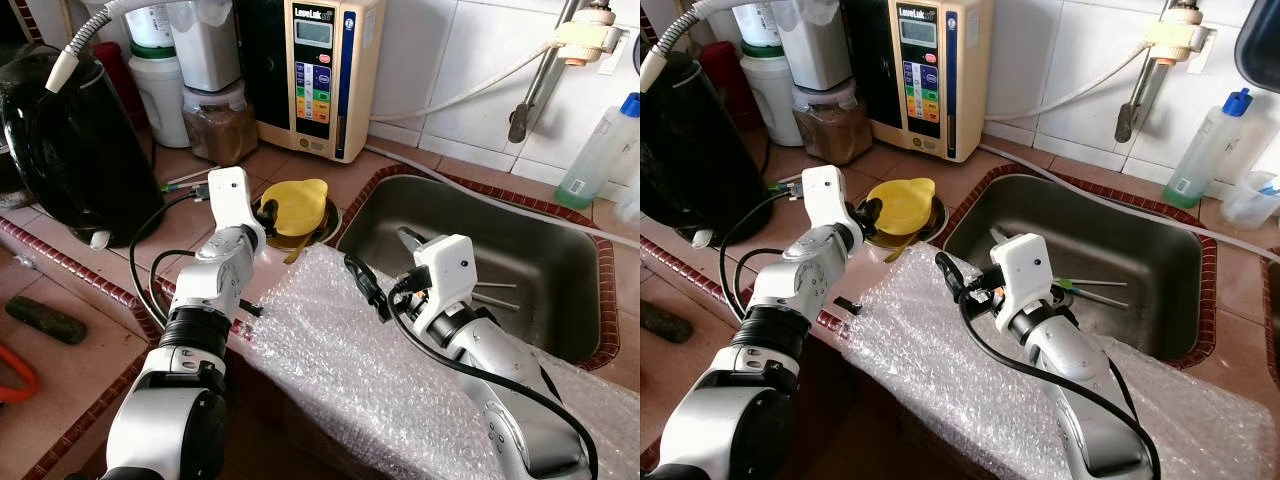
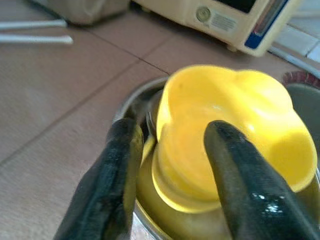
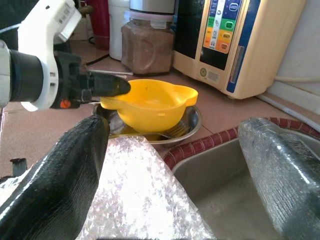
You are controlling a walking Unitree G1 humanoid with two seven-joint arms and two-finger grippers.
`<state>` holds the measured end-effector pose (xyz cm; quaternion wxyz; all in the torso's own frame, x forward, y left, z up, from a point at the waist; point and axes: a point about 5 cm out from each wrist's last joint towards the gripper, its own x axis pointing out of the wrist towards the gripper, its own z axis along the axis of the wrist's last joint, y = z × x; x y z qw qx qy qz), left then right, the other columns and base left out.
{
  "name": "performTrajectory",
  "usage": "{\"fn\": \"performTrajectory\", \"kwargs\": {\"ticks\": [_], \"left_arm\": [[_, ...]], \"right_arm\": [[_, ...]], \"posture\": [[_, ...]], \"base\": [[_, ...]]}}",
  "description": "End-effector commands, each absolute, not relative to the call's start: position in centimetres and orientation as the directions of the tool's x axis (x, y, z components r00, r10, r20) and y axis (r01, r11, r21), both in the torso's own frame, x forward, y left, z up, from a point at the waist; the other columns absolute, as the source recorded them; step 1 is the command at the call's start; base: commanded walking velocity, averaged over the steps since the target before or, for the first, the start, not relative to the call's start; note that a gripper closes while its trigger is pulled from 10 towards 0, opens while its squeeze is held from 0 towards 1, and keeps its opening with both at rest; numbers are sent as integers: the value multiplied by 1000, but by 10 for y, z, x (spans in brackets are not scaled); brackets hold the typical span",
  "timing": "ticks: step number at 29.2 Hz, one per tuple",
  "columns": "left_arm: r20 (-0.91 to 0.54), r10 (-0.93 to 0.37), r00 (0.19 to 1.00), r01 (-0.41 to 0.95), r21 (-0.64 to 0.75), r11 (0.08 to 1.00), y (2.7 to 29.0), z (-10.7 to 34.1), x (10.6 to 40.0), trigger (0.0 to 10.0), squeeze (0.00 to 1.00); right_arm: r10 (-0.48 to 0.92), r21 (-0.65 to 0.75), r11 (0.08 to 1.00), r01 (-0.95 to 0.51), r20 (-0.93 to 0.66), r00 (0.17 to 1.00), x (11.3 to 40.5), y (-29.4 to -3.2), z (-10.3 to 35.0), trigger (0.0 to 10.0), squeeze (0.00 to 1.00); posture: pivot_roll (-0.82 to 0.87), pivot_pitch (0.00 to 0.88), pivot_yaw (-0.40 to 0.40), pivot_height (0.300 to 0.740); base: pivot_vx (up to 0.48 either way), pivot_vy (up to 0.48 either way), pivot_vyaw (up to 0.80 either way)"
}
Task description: Kitchen organization
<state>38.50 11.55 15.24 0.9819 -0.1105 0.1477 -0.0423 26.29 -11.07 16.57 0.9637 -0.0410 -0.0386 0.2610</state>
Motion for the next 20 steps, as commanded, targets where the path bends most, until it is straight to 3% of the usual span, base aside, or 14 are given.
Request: {"fn": "performTrajectory", "kwargs": {"ticks": [1, 20], "left_arm": [[-282, -123, 952, 54, -239, 969, 115, 158, 387, 0, 0], [-334, -105, 937, 16, -259, 966, 114, 148, 383, 0, 0]], "right_arm": [[520, -108, 852, -512, 61, 852, 264, -107, 167, 10000, 0], [523, -121, 849, -515, 51, 851, 265, -109, 168, 10000, 0]], "posture": [[-70, 0, 15, 740], [-86, 0, 3, 740]], "base": [[0, 0, 0], [0, 0, 0]]}}
